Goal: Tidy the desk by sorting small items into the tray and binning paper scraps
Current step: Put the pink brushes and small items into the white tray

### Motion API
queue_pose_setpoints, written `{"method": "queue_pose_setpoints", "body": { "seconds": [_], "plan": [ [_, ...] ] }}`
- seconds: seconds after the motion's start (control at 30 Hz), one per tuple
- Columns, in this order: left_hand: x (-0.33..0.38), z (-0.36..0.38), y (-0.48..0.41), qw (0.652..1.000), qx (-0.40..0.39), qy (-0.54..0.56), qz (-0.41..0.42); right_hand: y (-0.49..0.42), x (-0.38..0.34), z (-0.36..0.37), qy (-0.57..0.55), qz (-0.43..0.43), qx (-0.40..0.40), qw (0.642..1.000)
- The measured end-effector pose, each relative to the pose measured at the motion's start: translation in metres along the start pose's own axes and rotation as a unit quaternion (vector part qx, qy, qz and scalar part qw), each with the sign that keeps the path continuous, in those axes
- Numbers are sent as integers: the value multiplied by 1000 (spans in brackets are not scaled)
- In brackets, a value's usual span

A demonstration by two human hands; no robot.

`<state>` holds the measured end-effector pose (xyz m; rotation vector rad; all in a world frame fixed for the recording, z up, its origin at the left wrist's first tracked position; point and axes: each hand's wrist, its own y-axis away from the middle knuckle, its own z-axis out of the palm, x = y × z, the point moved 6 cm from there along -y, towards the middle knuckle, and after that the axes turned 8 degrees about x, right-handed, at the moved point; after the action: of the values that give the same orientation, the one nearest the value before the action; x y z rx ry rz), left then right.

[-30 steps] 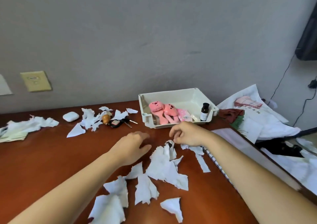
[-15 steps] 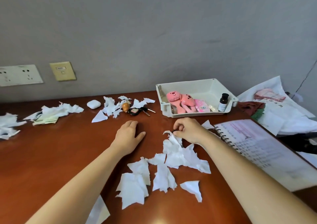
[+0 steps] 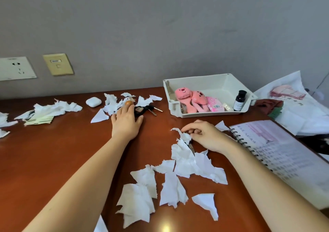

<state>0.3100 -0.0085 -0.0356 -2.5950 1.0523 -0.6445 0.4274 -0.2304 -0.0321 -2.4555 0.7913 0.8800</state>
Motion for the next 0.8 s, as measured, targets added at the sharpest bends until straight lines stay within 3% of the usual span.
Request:
{"method": "queue_pose_setpoints", "body": {
  "seconds": [0.23,0.53,0.67,0.8],
  "plan": [
    [0,9,-19,1000,5,-3,5,4,-10,11,22,-63,-76,995],
    [-3,10,-26,999,26,-5,-18,7,-15,14,53,-94,-75,991],
    [0,4,-21,999,49,-4,2,11,-19,10,26,-81,-90,992],
    [1,2,-15,998,44,35,33,16,-22,9,81,-90,-108,987]
  ]
}}
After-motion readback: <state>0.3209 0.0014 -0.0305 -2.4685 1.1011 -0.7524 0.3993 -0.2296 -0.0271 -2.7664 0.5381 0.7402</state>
